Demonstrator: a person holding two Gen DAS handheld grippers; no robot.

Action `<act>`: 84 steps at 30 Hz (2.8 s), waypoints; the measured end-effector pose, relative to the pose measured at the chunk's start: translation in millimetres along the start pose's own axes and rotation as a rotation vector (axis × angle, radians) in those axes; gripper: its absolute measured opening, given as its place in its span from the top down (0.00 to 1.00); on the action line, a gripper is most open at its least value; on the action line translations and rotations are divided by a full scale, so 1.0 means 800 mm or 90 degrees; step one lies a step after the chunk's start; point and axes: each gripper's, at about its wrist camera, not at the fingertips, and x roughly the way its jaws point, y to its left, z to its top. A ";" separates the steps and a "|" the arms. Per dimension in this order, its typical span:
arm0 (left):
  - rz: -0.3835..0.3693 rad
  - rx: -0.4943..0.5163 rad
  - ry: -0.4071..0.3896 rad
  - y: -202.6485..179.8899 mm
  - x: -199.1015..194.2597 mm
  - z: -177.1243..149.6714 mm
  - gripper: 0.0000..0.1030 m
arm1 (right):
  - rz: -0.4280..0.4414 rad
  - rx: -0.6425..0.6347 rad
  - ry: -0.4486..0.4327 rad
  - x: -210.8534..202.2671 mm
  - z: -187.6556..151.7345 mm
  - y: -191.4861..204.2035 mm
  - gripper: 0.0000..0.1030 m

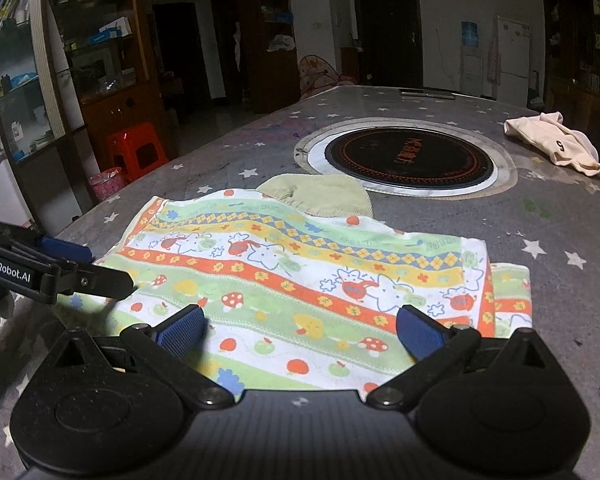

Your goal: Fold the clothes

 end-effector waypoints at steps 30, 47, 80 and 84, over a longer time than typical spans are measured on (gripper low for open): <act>0.046 0.023 -0.004 -0.036 -0.010 -0.012 0.00 | -0.031 -0.020 0.016 -0.039 -0.010 -0.004 0.00; 0.040 0.004 -0.038 -0.027 -0.023 0.016 0.00 | -0.013 -0.016 0.034 -0.019 0.013 -0.004 0.00; 0.030 -0.016 -0.012 -0.006 0.027 0.032 0.18 | 0.013 0.007 0.051 0.060 0.084 -0.007 0.04; 0.034 -0.009 -0.014 -0.006 0.023 0.026 0.17 | -0.002 -0.001 0.072 0.084 0.092 0.001 0.08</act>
